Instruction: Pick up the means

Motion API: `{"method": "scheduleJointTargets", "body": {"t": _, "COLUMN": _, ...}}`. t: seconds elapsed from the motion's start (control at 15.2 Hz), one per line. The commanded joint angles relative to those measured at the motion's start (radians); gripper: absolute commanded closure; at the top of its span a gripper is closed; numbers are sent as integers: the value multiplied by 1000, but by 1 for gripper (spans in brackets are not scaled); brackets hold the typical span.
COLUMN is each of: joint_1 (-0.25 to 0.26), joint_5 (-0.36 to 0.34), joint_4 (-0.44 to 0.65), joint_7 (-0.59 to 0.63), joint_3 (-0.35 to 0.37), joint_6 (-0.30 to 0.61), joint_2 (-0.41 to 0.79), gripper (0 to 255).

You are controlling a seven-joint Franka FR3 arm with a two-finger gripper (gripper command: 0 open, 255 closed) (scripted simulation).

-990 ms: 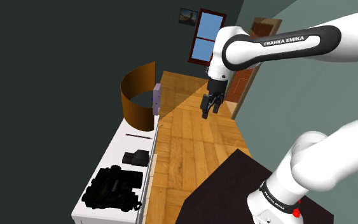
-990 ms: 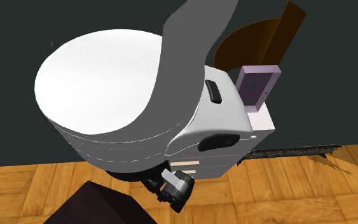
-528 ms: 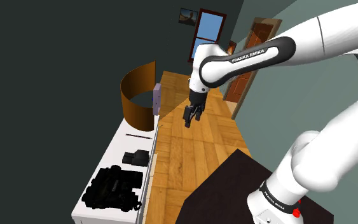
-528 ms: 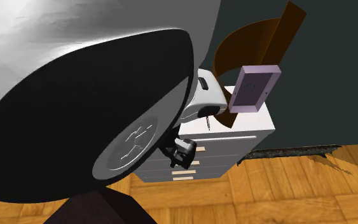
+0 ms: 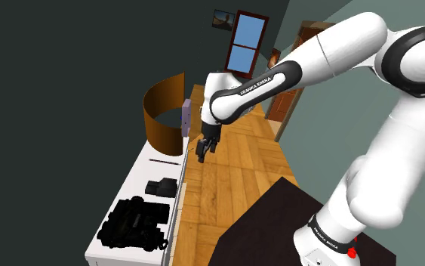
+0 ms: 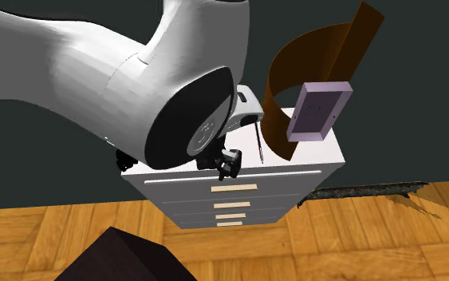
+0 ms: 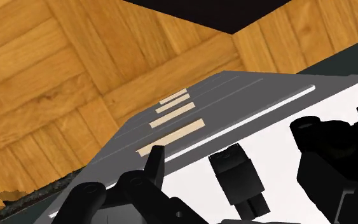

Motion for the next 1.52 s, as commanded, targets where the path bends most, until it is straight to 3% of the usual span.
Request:
{"method": "scheduleJointTargets", "body": {"t": 0.0, "joint_1": 9, "joint_5": -12, "joint_4": 45, "joint_7": -6, "joint_3": 7, "joint_6": 38, "joint_2": 77, "gripper": 0}}
{"method": "scheduleJointTargets", "body": {"t": 0.59, "joint_1": 70, "joint_5": -87, "joint_4": 294, "joint_7": -11, "joint_3": 22, "joint_6": 148, "joint_2": 411, "gripper": 0}}
{"method": "scheduleJointTargets", "body": {"t": 1.19, "joint_1": 148, "joint_5": -153, "joint_4": 629, "joint_7": -28, "joint_3": 19, "joint_6": 161, "joint_2": 736, "gripper": 0}}
{"method": "scheduleJointTargets", "body": {"t": 1.45, "joint_1": 152, "joint_5": -156, "joint_4": 649, "joint_7": -27, "joint_3": 14, "joint_6": 187, "joint_2": 782, "gripper": 0}}
